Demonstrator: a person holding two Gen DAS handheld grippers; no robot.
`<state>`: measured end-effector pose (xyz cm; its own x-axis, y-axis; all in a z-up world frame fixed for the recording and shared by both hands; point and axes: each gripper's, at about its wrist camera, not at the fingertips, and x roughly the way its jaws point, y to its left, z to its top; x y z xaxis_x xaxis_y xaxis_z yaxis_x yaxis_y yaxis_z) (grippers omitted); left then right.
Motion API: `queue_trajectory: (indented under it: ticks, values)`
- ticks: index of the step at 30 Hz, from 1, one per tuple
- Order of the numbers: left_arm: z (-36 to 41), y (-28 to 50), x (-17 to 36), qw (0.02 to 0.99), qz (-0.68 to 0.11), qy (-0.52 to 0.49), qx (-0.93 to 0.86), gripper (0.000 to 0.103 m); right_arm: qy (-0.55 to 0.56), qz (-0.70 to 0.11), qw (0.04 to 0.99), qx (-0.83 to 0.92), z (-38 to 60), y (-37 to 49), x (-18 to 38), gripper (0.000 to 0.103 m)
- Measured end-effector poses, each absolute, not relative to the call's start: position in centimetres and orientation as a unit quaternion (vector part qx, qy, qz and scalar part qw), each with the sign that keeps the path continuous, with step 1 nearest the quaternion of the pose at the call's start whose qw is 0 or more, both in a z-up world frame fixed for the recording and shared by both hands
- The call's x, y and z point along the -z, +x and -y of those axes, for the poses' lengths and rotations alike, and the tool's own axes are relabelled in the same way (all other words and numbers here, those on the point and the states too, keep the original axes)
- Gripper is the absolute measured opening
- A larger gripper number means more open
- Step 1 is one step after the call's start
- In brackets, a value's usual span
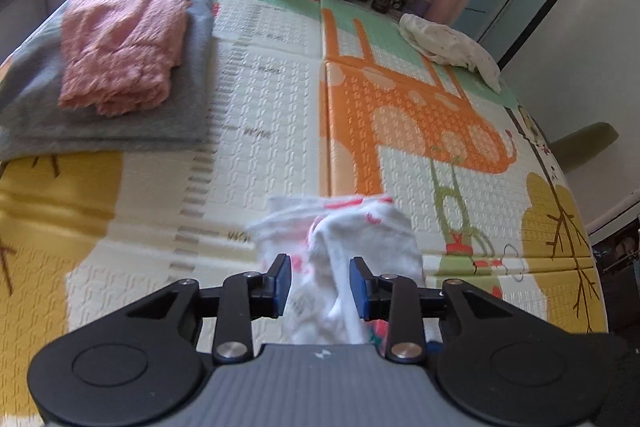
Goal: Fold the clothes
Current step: 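Open the left gripper while the right gripper holds the bundled shirt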
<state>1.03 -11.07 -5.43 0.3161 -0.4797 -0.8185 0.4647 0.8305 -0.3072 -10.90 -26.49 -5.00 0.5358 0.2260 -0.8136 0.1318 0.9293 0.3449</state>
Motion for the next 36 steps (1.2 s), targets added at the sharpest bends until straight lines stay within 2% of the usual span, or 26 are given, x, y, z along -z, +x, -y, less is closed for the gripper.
queue_trajectory:
  ticks: [9, 20, 29, 34, 35, 36]
  values:
    - [9.7, -0.4, 8.5, 0.789, -0.548, -0.03, 0.276, 0.036, 0.175, -0.511, 0.84, -0.053, 24.9, -9.7, 7.4, 0.014]
    - [11.0, 2.3, 9.2, 0.797, -0.541, -0.057, 0.262, 0.036, 0.181, -0.517, 0.835, -0.061, 25.4, -9.3, 8.1, 0.014]
    - [11.9, 3.6, 9.5, 0.8, -0.54, -0.053, 0.257, 0.042, 0.199, -0.503, 0.84, -0.052, 26.0, -9.6, 7.5, 0.014]
    - [12.5, 3.3, 8.6, 0.805, -0.524, -0.046, 0.273, 0.035, 0.209, -0.494, 0.843, -0.039, 26.8, -9.5, 7.2, 0.014]
    - [12.6, 3.2, 8.5, 0.804, -0.522, -0.046, 0.279, 0.03, 0.21, -0.494, 0.843, -0.039, 26.9, -9.4, 7.3, 0.014]
    - [12.7, 3.2, 8.4, 0.803, -0.52, -0.047, 0.285, 0.019, 0.211, -0.495, 0.842, -0.038, 27.0, -9.4, 7.4, 0.014]
